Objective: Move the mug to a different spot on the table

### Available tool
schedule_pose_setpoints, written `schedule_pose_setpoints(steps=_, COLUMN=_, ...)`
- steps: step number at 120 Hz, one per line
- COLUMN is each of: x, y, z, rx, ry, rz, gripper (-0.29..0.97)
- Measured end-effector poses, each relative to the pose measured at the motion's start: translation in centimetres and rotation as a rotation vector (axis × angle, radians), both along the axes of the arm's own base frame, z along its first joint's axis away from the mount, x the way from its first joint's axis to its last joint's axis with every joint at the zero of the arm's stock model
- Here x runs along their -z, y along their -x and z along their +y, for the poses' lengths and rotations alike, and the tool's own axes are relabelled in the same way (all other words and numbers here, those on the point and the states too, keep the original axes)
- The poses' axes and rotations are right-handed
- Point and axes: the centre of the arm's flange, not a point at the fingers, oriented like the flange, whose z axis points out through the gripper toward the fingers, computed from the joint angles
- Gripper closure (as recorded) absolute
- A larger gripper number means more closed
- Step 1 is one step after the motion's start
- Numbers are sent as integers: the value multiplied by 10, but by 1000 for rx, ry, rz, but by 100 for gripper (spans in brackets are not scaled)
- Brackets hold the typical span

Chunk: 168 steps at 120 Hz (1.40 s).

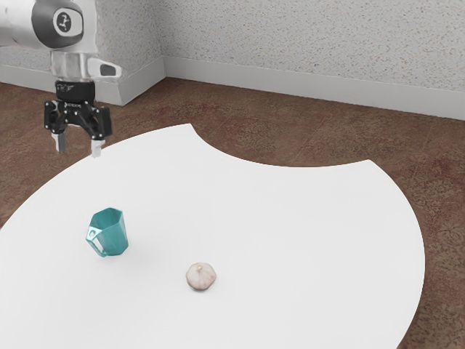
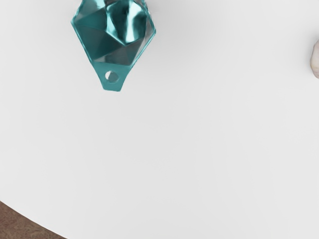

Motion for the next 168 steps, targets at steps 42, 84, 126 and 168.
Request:
schedule_pose_setpoints(steps=42, x=-17, y=29, z=-18, rx=83, ry=11, rz=-292, gripper=1)
schedule_pose_setpoints(steps=84, x=134, y=111, z=21, rx=27, ry=45, rz=-333, gripper=1)
schedule_pose_setpoints(steps=126, x=213, y=106, z=42, rx=132, ry=-11, rz=-516, gripper=1)
schedule_pose_setpoints(steps=168, x=251, y=94, z=52, rx=232, ry=-60, rz=-533, gripper=1)
